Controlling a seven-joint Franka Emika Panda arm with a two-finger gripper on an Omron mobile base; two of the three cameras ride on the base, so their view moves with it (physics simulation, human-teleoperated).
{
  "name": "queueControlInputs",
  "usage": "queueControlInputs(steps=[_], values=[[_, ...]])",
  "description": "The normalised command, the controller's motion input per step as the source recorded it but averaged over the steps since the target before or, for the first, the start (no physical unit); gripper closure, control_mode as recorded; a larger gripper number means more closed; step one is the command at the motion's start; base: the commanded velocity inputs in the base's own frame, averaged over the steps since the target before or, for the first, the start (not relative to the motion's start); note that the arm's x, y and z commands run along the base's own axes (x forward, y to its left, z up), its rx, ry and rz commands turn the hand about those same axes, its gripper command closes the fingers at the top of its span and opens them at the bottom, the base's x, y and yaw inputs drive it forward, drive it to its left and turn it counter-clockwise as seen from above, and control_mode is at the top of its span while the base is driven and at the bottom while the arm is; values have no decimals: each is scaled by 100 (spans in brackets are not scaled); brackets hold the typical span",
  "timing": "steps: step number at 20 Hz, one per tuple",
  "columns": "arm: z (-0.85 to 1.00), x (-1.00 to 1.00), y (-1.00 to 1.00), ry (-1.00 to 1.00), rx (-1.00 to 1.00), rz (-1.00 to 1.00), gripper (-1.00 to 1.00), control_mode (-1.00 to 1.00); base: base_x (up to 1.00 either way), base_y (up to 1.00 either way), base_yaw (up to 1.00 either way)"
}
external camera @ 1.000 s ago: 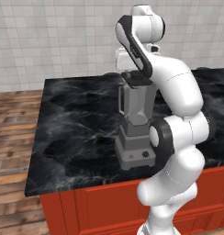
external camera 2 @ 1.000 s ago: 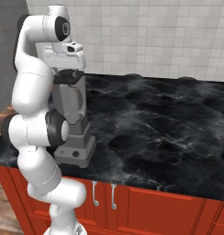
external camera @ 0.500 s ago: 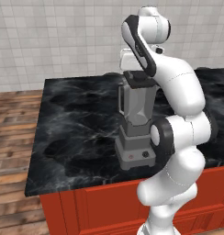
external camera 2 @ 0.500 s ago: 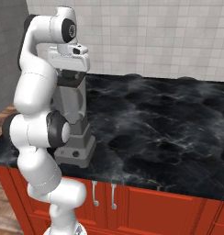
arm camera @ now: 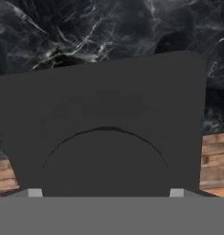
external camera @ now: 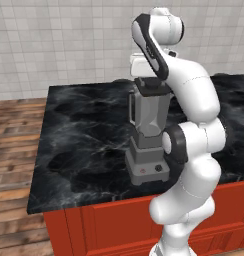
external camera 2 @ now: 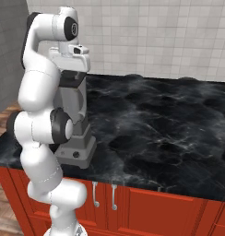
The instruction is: Open the blender lid, put the banana in the blender, close the lid, and start the blender.
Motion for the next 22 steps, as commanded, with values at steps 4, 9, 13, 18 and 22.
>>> queueControlInputs(steps=[4,9,13,18,22], values=[[2,-8,0,24,0,-6,100,-100,0,0,0],[1,-23,0,17,0,-7,100,-100,0,0,0],[0,-42,0,7,0,-10,100,-100,0,0,0],[0,-37,0,1,0,-7,100,-100,0,0,0],[0,-31,0,0,0,-4,100,-100,0,0,0]])
